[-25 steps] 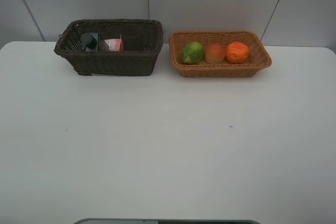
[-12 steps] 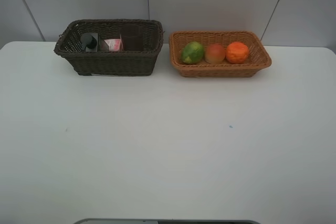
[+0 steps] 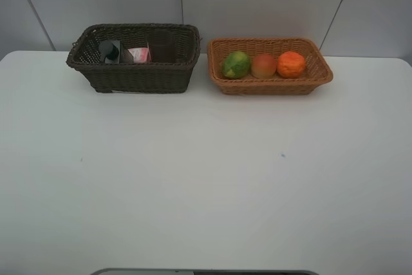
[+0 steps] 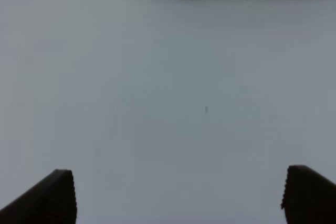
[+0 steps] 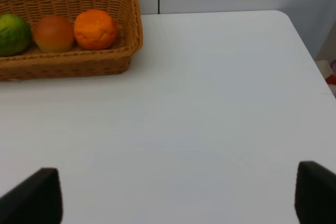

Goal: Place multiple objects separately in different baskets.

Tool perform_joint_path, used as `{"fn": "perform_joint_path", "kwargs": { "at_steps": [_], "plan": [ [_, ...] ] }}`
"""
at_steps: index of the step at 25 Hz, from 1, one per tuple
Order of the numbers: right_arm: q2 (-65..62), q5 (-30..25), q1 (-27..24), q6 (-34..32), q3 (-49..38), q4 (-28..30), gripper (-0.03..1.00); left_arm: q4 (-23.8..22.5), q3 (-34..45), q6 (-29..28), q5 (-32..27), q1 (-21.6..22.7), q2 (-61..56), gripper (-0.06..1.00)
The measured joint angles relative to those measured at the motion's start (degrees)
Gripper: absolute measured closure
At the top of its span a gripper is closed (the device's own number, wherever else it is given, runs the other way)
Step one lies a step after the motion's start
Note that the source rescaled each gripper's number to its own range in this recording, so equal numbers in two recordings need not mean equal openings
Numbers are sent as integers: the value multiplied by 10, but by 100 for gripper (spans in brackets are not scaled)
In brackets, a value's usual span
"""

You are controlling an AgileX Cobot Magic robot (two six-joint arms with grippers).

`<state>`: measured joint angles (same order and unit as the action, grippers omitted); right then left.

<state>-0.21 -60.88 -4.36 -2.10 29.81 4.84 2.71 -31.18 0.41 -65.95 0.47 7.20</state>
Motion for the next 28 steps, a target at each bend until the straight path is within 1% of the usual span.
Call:
{"fn": "perform_joint_path", "kwargs": {
  "at_steps": [5, 7, 10, 19, 28],
  "plan": [
    [0, 0, 0, 0, 0, 0, 9, 1, 7, -12, 20, 0, -36, -5],
    [0, 0, 0, 0, 0, 0, 9, 11, 18, -14, 37, 0, -44, -5],
    [0, 0, 0, 0, 0, 0, 9, 21, 23, -14, 46, 0, -45, -5],
    [0, 0, 0, 0, 0, 0, 9, 28, 23, -11, 48, 0, -46, -5],
    [0, 0, 0, 0, 0, 0, 9, 28, 23, -11, 48, 0, -76, -5]
  ]
}}
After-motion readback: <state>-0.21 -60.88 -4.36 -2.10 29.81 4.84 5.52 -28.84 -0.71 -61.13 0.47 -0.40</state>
